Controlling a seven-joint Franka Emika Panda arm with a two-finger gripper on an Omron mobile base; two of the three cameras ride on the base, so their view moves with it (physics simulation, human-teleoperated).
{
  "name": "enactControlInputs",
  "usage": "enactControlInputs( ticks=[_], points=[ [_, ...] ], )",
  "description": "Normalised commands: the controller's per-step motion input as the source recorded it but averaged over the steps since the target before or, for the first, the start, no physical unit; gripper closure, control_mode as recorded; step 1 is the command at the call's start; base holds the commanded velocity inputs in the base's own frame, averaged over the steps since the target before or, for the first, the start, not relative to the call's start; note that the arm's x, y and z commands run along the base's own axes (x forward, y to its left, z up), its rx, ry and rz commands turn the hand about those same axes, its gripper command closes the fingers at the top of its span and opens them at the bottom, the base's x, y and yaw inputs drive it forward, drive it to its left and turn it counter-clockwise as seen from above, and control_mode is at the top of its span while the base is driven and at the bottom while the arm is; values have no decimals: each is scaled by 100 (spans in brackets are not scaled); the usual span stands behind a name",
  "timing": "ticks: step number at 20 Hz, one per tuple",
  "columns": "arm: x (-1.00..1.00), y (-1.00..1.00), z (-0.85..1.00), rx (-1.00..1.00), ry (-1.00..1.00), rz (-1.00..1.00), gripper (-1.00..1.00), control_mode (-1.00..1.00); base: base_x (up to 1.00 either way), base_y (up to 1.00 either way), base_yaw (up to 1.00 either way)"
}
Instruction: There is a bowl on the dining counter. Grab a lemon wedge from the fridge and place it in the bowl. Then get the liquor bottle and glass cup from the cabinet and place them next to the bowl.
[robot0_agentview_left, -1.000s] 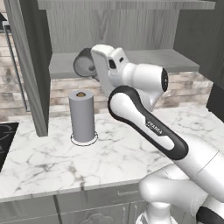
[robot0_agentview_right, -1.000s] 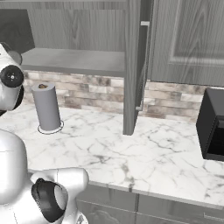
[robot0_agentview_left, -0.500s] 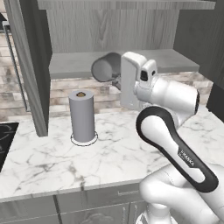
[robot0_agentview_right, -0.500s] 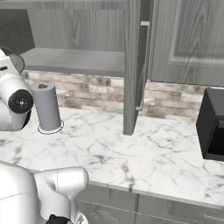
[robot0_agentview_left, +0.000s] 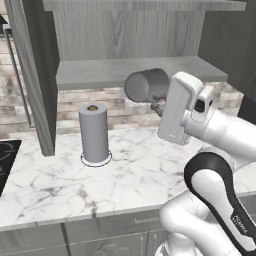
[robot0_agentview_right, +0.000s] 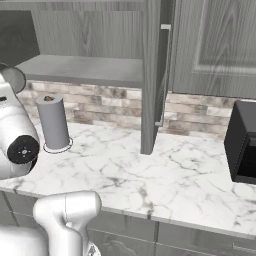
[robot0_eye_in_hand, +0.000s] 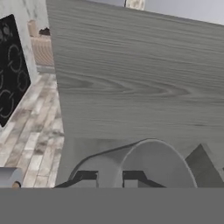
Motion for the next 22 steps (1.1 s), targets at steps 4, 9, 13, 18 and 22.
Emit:
enactControlInputs(
  ticks=[4,9,13,18,22],
  points=[
    [-91,-47,0,14,-14,-8,100,-100,0,0,0],
    [-29,-18,0,6,-4,-7,100,100,0,0,-1],
    [0,0,0,0,0,0,100,100,-39,7,0],
    [0,0,0,0,0,0,100,100,-100,49,21],
    [0,0,0,0,0,0,100,100,-76,43,48]
  ],
)
